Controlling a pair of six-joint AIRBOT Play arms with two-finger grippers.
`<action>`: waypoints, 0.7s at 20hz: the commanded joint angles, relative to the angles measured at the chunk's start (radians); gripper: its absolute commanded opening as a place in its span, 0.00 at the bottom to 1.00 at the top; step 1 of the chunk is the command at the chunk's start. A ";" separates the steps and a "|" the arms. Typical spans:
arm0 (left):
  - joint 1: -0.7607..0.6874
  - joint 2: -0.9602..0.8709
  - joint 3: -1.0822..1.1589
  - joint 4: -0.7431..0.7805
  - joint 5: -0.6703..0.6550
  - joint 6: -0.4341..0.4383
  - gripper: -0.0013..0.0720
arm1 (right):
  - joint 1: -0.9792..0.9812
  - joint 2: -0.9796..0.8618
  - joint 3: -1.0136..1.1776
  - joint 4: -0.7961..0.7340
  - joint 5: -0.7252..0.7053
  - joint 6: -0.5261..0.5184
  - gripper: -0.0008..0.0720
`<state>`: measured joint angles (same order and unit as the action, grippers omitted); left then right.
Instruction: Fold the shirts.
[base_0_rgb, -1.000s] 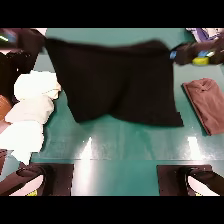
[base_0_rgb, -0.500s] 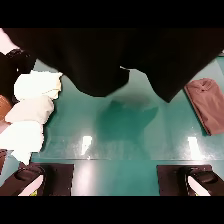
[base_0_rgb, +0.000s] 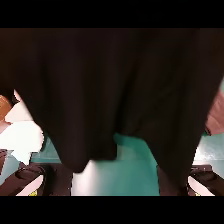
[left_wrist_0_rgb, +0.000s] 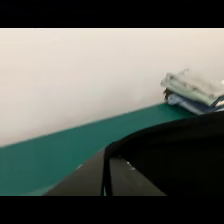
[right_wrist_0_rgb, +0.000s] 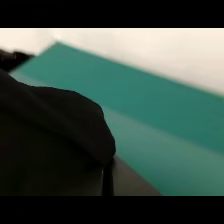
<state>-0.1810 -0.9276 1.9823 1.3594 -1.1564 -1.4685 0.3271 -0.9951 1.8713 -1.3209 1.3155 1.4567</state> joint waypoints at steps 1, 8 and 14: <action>0.001 -0.156 -0.167 0.080 -0.105 0.000 0.05 | 0.000 -0.231 -0.002 -0.060 0.158 0.027 0.03; 0.020 -0.623 -0.358 0.126 0.009 0.009 0.05 | -0.001 -0.595 -0.208 -0.058 -0.082 0.024 0.03; 0.049 -0.756 -0.358 0.118 0.233 0.002 0.05 | -0.001 -0.727 -0.207 0.073 -0.180 0.016 0.04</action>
<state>-0.1406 -1.6249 1.6306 1.4803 -1.0466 -1.4620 0.3267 -1.6623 1.6733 -1.3254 1.2015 1.4792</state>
